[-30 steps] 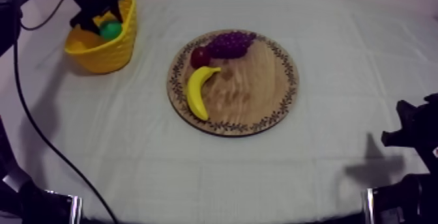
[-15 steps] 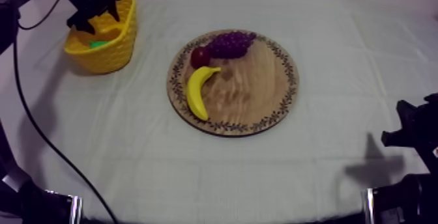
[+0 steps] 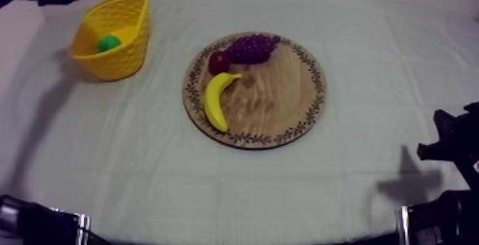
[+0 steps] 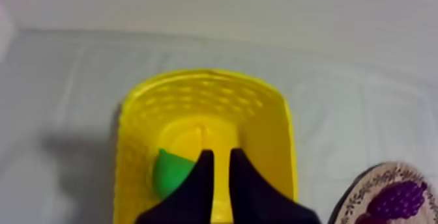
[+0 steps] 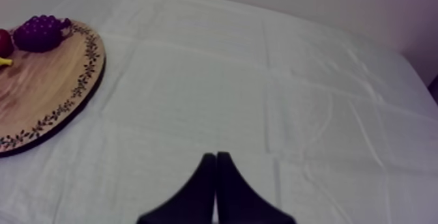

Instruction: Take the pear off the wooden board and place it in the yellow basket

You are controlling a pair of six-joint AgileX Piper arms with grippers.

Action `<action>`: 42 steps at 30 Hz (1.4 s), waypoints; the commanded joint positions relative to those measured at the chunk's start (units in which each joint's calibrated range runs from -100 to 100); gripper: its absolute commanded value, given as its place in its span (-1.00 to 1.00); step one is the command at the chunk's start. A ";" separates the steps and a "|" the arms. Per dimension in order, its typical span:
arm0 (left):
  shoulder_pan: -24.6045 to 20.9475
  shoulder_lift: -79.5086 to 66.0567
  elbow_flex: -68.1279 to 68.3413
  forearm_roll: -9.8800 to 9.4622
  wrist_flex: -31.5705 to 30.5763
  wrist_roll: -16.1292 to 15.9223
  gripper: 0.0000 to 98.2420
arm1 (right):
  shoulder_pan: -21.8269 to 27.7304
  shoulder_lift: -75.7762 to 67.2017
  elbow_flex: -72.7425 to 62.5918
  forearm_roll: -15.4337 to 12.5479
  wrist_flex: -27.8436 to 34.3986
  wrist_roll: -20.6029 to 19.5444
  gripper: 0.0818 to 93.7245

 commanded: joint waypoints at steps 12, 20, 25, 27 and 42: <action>-0.36 -53.45 58.56 -3.06 -22.14 2.63 -1.00 | -0.01 0.01 0.03 0.00 -0.02 0.01 -0.99; -3.27 -71.22 74.38 -26.47 -28.78 23.56 -1.00 | 0.01 0.01 0.03 0.00 -0.02 0.08 -0.99; -3.08 -77.12 75.37 -28.38 -25.89 26.89 -1.00 | 0.00 0.01 0.03 0.00 -0.02 0.03 -0.99; -2.69 -79.50 75.47 -28.56 -23.32 27.92 -1.00 | -0.01 0.01 0.03 0.00 -0.02 -0.01 -0.99; -2.19 -91.91 79.14 -7.40 -3.51 2.41 -1.00 | -0.01 0.01 0.03 0.00 -0.02 -0.01 -0.99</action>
